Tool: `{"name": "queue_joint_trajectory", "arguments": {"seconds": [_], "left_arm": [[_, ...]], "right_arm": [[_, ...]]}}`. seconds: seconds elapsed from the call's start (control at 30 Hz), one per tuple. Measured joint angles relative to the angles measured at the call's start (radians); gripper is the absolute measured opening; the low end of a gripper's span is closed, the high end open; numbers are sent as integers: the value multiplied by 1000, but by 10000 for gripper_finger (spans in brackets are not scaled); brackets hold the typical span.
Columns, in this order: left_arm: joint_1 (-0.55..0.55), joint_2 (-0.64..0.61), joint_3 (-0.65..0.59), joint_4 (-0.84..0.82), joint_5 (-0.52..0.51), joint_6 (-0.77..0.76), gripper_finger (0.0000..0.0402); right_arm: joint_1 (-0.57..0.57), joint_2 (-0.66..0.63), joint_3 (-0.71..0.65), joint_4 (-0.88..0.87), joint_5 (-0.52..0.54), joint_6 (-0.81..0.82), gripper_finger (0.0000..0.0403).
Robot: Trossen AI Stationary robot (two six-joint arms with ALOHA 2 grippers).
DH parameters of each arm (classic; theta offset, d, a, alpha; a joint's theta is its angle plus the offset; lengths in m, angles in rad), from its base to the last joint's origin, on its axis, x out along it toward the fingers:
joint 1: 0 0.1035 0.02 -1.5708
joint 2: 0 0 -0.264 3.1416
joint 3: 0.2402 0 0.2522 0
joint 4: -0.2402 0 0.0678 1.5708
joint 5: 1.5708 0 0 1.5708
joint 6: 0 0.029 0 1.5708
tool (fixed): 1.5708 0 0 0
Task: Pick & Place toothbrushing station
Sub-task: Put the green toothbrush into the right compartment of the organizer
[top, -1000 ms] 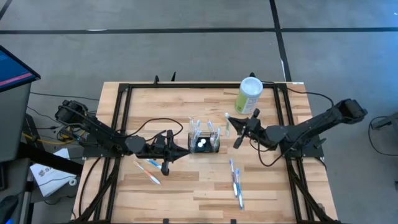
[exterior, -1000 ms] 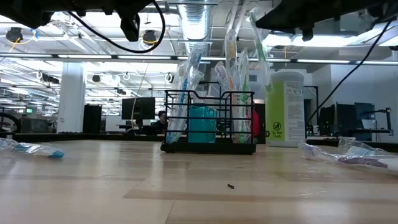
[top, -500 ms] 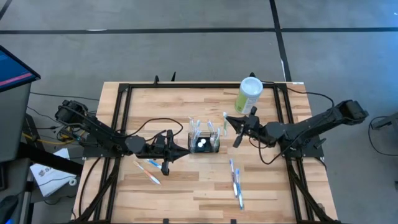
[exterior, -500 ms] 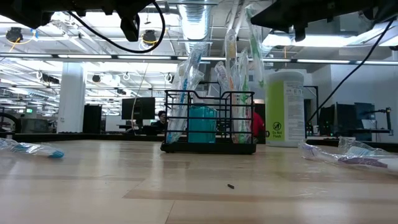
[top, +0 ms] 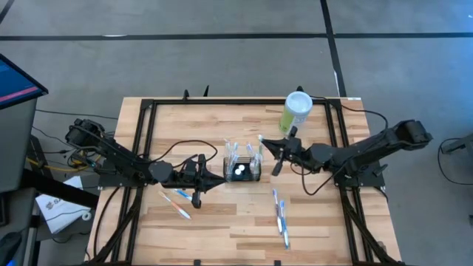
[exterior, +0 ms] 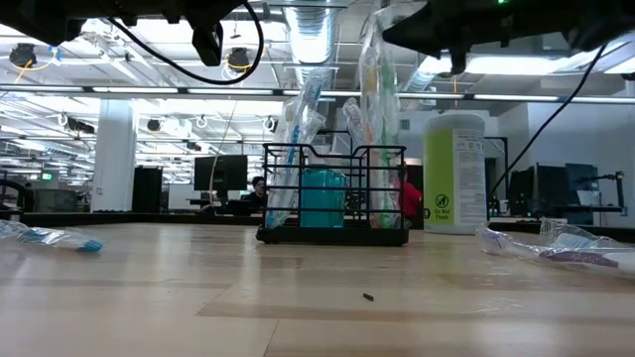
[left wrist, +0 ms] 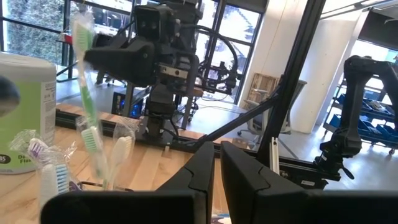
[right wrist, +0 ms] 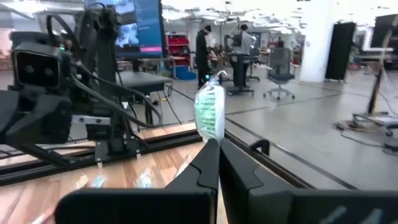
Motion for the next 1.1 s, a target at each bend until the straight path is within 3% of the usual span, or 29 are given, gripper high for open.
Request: {"name": "queue_joint_trajectory", "arguments": {"seconds": [0.17, 0.73, 1.1], "left_arm": [[0, 0, 0, 0, 0, -10, 21], [0, 0, 0, -2, 0, -12, 21], [0, 0, 0, -3, -4, -10, 21]], "right_arm": [[-18, 58, 1, 62, -42, 6, 0], [-17, 151, -40, 126, -41, 36, 0], [20, 182, -246, 511, -17, 46, 0]]}}
